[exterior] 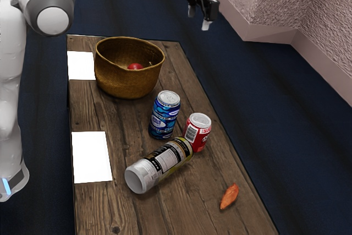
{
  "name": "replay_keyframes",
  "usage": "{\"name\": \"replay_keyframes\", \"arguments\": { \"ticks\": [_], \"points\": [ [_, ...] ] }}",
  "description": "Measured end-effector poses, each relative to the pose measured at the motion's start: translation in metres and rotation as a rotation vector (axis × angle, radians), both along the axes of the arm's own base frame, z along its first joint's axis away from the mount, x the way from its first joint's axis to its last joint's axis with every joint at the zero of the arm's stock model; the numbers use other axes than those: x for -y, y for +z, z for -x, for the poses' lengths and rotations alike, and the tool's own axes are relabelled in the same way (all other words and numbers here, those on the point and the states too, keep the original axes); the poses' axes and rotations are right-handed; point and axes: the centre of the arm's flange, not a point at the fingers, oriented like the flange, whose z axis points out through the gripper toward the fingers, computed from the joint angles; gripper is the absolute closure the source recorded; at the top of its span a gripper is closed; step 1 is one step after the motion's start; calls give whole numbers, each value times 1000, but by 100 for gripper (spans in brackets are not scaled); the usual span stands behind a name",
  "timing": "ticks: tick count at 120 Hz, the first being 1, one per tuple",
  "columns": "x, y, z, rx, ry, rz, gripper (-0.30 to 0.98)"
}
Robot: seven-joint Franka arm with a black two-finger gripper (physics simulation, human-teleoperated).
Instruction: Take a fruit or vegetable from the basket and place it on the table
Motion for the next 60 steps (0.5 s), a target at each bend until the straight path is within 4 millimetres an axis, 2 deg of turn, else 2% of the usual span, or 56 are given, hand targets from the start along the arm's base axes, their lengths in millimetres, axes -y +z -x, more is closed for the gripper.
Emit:
{"name": "replay_keyframes", "arguments": {
  "ticks": [22,26,37,46,50,54,60],
  "points": [
    [6,-4,4,-51,-8,18,0],
    [6,2,9,-46,-8,21,0],
    [7,72,48,88,-8,8,0],
    [23,115,70,181,-35,-2,0],
    [31,127,78,207,-52,-4,0],
    [37,126,75,201,-61,-6,0],
    [33,98,55,137,-53,-6,0]
  ]
}}
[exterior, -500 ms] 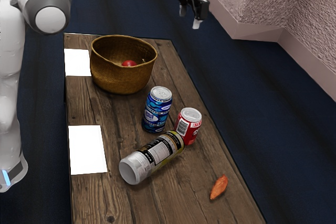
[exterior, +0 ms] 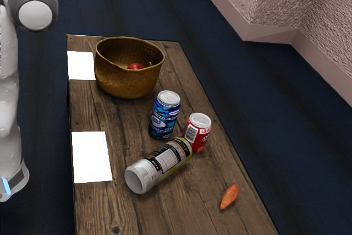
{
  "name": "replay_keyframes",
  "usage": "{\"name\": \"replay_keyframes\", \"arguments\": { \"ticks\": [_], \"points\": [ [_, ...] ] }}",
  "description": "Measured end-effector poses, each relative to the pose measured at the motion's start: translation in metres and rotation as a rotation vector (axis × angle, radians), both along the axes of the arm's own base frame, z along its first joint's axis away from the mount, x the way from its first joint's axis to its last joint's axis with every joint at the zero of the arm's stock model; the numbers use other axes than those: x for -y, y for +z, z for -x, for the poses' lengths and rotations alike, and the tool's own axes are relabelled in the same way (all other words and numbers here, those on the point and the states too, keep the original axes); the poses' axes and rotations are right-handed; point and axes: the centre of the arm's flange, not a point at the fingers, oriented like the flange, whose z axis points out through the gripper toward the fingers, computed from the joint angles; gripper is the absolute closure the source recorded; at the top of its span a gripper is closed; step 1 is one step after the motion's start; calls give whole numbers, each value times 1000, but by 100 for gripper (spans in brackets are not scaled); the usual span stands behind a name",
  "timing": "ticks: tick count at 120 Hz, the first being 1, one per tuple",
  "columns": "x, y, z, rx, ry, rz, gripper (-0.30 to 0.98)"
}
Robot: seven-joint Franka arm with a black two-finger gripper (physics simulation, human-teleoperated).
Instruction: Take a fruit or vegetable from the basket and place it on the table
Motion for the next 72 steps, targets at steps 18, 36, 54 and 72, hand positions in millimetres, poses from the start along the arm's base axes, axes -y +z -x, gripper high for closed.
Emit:
{"name": "replay_keyframes", "arguments": {
  "ticks": [18,36,54,72],
  "points": [
    [-115,-107,-42,-214,207,28,0],
    [-165,-131,-36,-232,285,80,0],
    [-160,-196,45,-291,310,162,0],
    [-142,-256,76,-283,309,171,0]
  ]
}}
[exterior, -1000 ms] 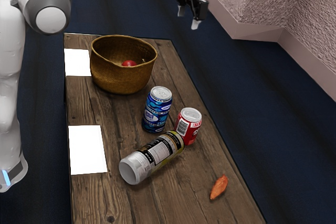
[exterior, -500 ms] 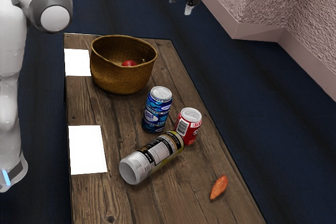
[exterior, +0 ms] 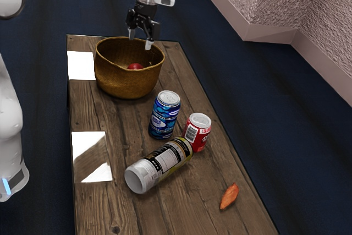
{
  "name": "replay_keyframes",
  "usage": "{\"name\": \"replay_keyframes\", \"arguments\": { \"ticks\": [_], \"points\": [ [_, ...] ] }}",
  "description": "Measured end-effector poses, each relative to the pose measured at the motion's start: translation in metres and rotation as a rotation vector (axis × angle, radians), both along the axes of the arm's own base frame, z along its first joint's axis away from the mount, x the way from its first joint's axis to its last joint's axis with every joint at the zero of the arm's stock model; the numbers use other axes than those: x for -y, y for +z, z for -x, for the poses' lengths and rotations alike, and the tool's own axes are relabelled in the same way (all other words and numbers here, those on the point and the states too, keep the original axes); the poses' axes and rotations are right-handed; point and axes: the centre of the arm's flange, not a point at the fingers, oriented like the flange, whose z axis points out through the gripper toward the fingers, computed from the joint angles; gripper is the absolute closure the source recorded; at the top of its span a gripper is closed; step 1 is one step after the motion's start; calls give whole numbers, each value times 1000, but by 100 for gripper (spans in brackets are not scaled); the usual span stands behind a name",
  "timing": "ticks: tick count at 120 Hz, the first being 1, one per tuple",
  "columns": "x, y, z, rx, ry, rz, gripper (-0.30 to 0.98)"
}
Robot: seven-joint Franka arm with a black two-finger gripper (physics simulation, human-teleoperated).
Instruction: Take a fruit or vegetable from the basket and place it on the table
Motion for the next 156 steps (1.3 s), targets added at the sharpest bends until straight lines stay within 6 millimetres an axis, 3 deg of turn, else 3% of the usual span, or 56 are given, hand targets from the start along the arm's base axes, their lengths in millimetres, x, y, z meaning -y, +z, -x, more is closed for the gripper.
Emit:
{"name": "replay_keyframes", "arguments": {
  "ticks": [18,78,156],
  "points": [
    [-7,-33,-7,17,21,-18,0],
    [-4,-85,-3,39,46,-34,0],
    [-13,-116,-5,28,73,-41,0]
  ]
}}
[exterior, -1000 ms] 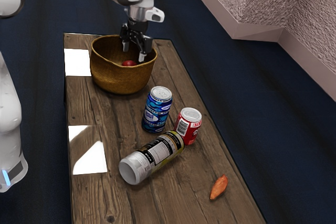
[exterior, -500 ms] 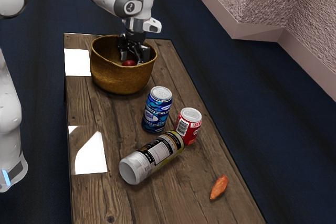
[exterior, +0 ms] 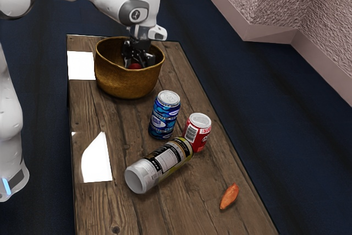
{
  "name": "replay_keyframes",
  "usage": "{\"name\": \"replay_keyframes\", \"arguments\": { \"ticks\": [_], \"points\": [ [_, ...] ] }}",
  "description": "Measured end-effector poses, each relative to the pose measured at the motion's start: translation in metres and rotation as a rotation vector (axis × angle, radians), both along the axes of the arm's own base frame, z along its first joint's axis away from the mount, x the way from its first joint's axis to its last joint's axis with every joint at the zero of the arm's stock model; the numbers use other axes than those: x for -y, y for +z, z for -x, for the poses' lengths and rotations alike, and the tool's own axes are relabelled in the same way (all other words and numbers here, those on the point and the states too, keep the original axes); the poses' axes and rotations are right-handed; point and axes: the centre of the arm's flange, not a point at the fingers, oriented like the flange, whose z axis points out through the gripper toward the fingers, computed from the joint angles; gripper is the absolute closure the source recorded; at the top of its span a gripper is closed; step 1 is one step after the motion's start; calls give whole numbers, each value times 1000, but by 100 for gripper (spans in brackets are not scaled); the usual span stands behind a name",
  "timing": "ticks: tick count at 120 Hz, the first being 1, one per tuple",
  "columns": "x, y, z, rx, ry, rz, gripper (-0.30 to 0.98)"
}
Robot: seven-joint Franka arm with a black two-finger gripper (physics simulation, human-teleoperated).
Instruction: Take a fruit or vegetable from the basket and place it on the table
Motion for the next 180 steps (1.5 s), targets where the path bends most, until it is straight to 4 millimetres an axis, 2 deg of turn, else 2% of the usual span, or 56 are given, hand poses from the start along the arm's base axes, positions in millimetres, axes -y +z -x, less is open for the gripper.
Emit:
{"name": "replay_keyframes", "arguments": {
  "ticks": [12,25,35,63,72,80,88,102,114,124,136,141,145,151,158,180],
  "points": [
    [0,0,-1,3,1,-2,1],
    [2,-1,-2,3,-1,-5,20],
    [3,-5,-2,-5,-2,-5,27],
    [4,-18,-7,-26,5,-6,31],
    [4,-14,-8,-13,8,-10,31],
    [6,3,-4,22,10,-19,32],
    [8,28,4,69,12,-31,32],
    [18,65,29,133,7,-43,36],
    [29,90,41,164,-13,-61,38],
    [40,143,39,233,-40,-105,39],
    [37,202,34,298,-42,-148,39],
    [25,221,14,300,-34,-166,39],
    [11,229,-5,287,-22,-176,39],
    [-14,224,-33,247,4,-180,42],
    [-33,207,-53,198,21,-175,44],
    [-61,155,-74,83,49,-125,46]
  ]
}}
